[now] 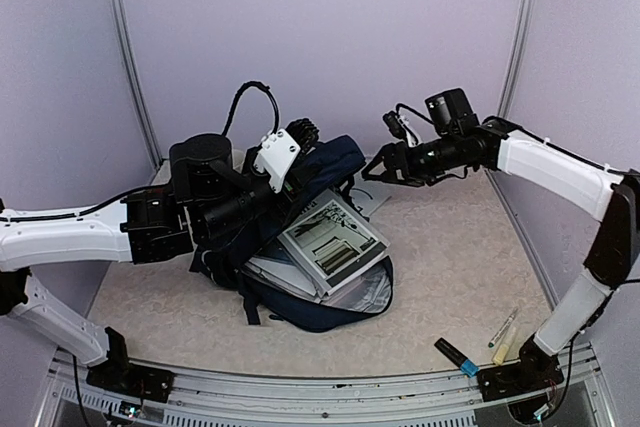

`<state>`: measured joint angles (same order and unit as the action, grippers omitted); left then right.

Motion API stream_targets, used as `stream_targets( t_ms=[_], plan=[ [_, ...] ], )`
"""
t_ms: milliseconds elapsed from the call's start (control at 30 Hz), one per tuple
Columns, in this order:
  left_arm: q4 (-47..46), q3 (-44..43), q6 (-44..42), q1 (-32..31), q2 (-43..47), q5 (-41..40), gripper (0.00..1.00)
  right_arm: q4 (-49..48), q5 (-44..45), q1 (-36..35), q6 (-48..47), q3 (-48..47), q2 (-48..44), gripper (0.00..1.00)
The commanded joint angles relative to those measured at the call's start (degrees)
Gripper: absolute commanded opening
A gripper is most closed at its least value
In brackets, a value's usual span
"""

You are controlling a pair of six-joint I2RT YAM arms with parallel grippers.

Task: Pack the student bag
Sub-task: Place the book in the largest pocket of the bag, then adjust the book in the largest pocket of the bag.

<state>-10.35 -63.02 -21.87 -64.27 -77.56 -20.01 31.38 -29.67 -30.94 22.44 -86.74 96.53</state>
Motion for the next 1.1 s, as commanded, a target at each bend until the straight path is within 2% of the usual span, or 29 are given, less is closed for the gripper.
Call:
stream_targets(
  t_ms=[0,133,233,367,467,567,667,800,867,1067],
  plan=[
    [-9.74,-1.56,-0.67,0.55,2.81,0.1,0.0,-0.45,3.61,-0.74,8.64,15.14,-13.62,0.73],
    [-9.39,-2.22,-1.44,0.42,2.42,0.79,0.0,-13.35,5.3,-6.28,23.4,35.21,-27.02,0.78],
    [-10.14,-1.8,-1.71,0.54,2.41,0.86,0.0,-20.71,10.44,-11.6,32.47,44.86,-34.02,0.77],
    [-10.0,-2.59,-1.98,0.46,2.08,1.6,0.0,-33.32,11.73,-16.25,37.76,51.87,-34.47,0.78],
    [-9.7,-2.69,-2.26,-0.11,1.96,1.6,0.0,-40.55,10.51,-17.7,38.81,52.28,-29.17,0.78],
    [-8.95,-3.05,-2.59,-0.82,2.21,1.43,0.0,-44.01,10.07,-17.84,39.02,50.58,-24.44,0.74],
    [-7.25,-3.68,-4.47,-2.92,2.61,0.36,0.0,-42.82,13.96,-17.82,36.87,48.02,-22.89,0.65],
    [-7.01,-2.89,-7.19,-5.02,3.42,1.87,0.0,-37.36,19.22,-17.85,35.03,43.86,-21.1,0.47],
    [-7.28,-2.73,-8.54,-5.89,3.8,2.96,0.0,-37.01,19.99,-17.82,35.01,42.81,-20.42,0.41],
    [-8.74,-3.23,-15.21,-8.59,4.7,6.6,0.0,-36.78,19.66,-17.83,35.64,40.21,-18.14,0.37]
  ],
)
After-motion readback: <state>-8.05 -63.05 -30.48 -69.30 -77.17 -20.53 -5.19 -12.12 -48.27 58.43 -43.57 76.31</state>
